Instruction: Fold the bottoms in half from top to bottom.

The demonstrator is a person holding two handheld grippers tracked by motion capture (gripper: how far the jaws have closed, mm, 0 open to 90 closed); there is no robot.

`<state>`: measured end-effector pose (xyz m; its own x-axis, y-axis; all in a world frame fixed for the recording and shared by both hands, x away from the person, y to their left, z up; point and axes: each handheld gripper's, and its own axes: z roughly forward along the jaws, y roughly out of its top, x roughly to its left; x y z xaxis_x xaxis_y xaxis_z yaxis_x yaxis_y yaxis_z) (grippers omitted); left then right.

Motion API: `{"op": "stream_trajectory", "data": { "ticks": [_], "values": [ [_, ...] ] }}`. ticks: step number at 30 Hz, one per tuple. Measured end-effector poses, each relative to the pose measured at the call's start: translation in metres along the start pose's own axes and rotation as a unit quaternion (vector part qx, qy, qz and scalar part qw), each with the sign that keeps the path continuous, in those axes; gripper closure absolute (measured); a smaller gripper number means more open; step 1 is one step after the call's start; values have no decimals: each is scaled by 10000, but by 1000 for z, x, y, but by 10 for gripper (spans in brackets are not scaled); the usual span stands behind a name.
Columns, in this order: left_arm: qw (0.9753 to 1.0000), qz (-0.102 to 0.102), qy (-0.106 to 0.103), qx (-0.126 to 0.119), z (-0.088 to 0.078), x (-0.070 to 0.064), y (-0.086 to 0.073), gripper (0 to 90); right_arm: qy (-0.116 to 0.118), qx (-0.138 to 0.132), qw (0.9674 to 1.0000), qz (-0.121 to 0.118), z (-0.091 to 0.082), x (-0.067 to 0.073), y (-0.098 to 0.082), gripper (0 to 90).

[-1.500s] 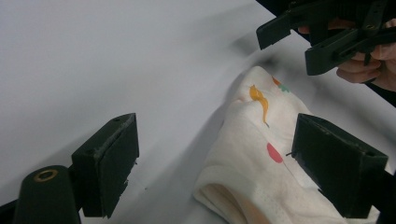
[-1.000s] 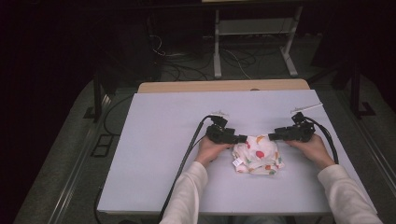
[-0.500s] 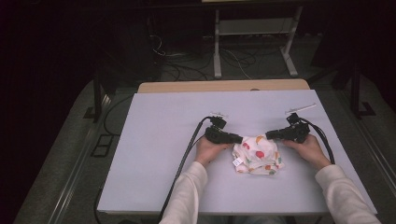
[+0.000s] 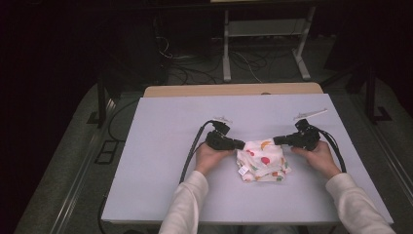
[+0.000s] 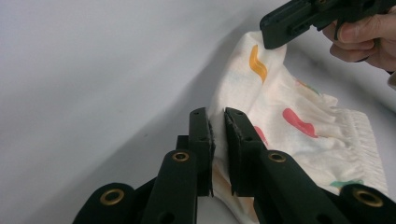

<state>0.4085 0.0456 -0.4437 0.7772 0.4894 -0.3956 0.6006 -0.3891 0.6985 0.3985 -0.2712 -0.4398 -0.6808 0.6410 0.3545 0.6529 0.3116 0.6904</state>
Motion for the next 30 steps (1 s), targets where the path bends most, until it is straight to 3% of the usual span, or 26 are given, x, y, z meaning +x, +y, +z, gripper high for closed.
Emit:
{"op": "stream_trajectory", "data": {
  "ticks": [4, 9, 13, 20, 24, 25, 30],
  "values": [
    [9996, 266, 124, -26, -15, 3, 0, 806, 67, 41, 10000, -45, 6, 11, 8, 879],
    [9993, 308, 227, -19, -23, 8, 2, 806, 100, 14, 9999, 2, 11, 16, 19, 879],
    [9983, 487, 331, 32, -29, 18, 4, 807, 80, 21, 10000, 11, 16, 18, 24, 880],
    [9982, 496, 350, -11, -31, 26, 9, 807, 29, 16, 10000, 12, 19, 19, 29, 879],
    [9977, 525, 423, 51, -32, 30, 12, 807, -13, -19, 10000, 54, 19, 17, 35, 879],
    [9968, 569, 531, 173, -30, 32, 13, 807, -26, -26, 10000, 55, 21, 17, 37, 880],
    [9970, 534, 534, 184, -29, 36, 14, 807, -100, 11, 9999, 53, 26, 16, 40, 880]
  ]
}}
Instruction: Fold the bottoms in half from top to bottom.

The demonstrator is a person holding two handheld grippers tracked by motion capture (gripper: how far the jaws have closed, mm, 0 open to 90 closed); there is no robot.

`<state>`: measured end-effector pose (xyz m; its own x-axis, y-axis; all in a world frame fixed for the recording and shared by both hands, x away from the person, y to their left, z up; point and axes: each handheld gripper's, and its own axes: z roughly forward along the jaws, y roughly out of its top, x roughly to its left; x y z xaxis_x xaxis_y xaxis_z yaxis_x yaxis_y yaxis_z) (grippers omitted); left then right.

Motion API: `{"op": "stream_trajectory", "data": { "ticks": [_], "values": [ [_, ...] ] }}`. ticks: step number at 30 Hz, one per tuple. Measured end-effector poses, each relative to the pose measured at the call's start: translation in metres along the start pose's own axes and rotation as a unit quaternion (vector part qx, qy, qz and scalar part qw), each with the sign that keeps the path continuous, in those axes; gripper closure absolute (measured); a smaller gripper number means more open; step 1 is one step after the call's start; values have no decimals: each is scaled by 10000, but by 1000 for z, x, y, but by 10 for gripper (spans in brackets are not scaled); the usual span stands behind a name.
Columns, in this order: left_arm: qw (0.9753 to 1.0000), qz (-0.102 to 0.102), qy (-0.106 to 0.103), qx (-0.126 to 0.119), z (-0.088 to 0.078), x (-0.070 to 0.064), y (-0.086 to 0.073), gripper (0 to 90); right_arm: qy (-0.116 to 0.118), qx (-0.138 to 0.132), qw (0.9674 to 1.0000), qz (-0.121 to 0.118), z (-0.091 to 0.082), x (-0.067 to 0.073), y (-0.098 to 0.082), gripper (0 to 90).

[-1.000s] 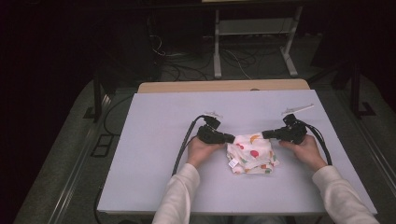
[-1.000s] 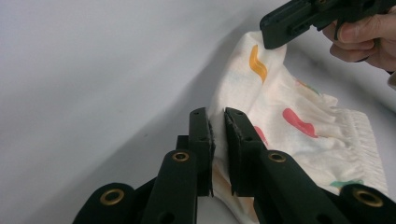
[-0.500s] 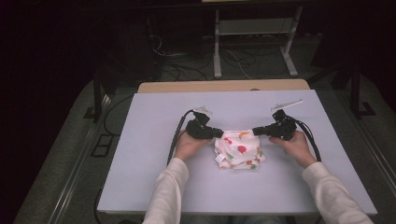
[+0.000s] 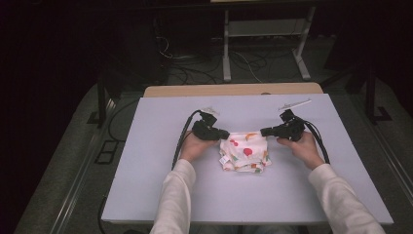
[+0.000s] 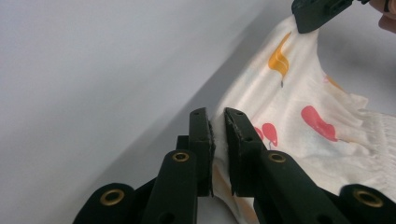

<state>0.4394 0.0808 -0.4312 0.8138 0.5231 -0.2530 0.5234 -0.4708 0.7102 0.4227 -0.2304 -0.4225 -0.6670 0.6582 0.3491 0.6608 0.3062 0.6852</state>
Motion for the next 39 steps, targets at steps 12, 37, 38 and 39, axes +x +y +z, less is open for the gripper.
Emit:
{"op": "stream_trajectory", "data": {
  "ticks": [12, 37, 38, 39],
  "values": [
    [9994, -225, 185, -186, -2, 14, -4, 807, -186, -102, 9997, 94, 18, -5, 5, 880],
    [9958, -515, 438, -616, 6, 33, -1, 800, -539, -241, 9980, 238, 42, -25, 23, 873],
    [9956, -558, 422, -620, 6, 33, -1, 795, -525, -246, 9980, 259, 43, -26, 22, 871],
    [9952, -612, 438, -621, 6, 33, -1, 775, -488, -260, 9980, 322, 44, -28, 22, 867]
  ]
}}
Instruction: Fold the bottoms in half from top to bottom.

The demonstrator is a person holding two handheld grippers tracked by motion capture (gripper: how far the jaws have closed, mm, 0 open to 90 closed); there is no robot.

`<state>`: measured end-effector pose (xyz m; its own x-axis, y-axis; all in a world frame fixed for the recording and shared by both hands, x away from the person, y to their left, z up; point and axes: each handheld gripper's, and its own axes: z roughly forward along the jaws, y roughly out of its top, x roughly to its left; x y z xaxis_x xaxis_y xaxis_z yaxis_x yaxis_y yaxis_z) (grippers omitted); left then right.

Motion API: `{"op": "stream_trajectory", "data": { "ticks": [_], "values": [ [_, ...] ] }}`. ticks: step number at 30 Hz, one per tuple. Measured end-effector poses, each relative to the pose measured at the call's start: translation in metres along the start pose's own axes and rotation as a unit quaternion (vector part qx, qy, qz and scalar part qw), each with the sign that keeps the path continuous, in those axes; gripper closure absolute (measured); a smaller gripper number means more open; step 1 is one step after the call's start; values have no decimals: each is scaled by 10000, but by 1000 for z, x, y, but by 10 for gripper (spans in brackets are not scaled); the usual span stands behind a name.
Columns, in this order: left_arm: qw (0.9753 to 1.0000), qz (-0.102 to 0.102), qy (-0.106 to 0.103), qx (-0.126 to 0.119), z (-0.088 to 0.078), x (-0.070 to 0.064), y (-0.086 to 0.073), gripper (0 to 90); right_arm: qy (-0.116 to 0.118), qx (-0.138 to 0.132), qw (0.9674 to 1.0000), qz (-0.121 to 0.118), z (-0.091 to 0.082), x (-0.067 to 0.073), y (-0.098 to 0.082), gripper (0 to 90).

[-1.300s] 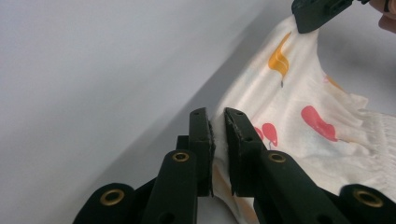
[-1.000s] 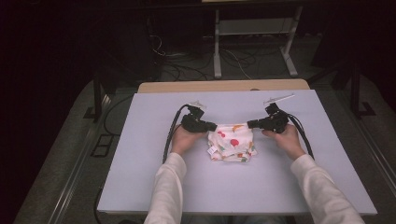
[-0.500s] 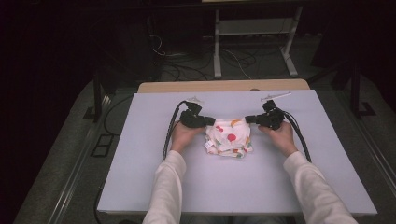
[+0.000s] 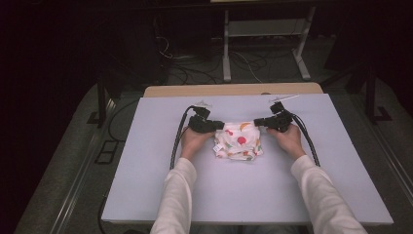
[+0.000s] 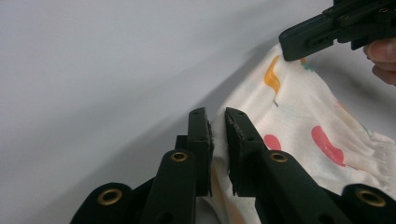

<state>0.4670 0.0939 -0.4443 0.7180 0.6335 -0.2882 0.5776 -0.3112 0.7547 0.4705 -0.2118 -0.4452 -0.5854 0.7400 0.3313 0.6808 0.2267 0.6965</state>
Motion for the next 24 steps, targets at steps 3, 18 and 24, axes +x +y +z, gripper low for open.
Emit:
{"op": "stream_trajectory", "data": {
  "ticks": [3, 18, 24],
  "values": [
    [9999, -149, 41, 2, 1, -2, 1, 679, -3, -110, 9999, -41, 0, 1, -1, 748],
    [9998, 81, 143, -91, -20, -14, 5, 99, 146, -274, 9990, -332, -19, 10, 1, 31],
    [9991, 69, 383, -160, -30, -15, -2, 0, 148, -250, 9989, -371, -31, 16, -2, 0]
  ]
}}
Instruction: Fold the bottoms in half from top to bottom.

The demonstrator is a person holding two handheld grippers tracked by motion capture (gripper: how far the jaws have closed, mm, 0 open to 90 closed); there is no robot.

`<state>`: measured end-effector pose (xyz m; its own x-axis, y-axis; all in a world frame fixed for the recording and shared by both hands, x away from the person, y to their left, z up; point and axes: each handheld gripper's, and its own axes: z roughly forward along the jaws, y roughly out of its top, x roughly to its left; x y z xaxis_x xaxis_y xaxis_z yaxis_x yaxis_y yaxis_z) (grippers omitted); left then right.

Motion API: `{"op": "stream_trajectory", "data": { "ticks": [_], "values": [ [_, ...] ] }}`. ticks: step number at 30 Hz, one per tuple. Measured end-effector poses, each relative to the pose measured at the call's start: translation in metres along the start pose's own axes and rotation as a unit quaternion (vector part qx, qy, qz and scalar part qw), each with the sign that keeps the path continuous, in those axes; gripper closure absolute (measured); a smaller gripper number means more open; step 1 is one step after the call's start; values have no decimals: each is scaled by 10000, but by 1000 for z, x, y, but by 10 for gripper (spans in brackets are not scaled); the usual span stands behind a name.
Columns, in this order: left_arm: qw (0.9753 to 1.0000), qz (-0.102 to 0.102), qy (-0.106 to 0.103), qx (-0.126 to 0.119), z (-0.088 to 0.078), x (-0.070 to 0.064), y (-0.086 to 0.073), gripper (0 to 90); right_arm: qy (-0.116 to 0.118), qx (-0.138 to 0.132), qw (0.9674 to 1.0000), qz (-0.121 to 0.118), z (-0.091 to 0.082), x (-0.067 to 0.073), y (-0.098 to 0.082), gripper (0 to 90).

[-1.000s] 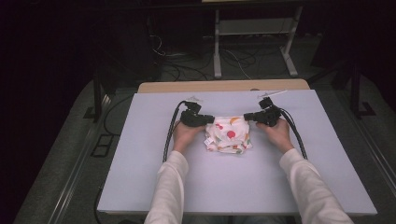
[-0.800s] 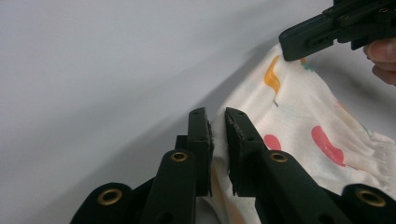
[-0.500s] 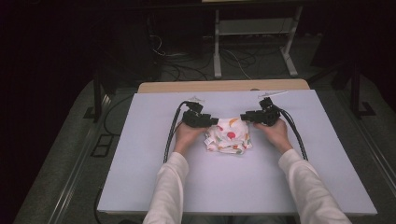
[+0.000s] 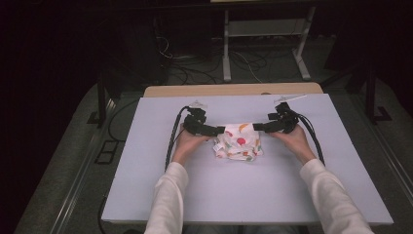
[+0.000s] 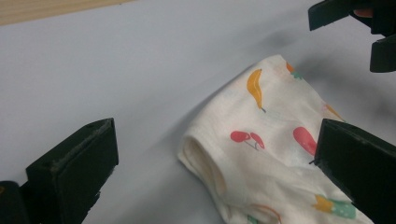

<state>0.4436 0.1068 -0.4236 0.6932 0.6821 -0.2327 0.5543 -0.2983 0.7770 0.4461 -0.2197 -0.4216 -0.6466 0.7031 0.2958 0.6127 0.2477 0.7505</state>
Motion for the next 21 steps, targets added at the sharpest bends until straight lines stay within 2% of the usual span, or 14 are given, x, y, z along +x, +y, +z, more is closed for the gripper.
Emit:
{"op": "stream_trajectory", "data": {
  "ticks": [2, 6, 14, 21],
  "values": [
    [9999, -33, 135, -57, -6, -2, -6, 0, 68, 0, 10000, 7, -3, 2, -3, 0],
    [9997, 24, 219, -52, -16, -4, -10, 0, 57, -56, 10000, 36, -10, 5, -8, 0],
    [9991, 19, 270, -311, -41, -7, -12, 0, 3, -62, 10000, 2, -22, 11, -13, 0],
    [9986, -13, 311, -417, -61, -9, -18, 0, -70, -69, 9999, -82, -34, 16, -21, 0]
  ]
}}
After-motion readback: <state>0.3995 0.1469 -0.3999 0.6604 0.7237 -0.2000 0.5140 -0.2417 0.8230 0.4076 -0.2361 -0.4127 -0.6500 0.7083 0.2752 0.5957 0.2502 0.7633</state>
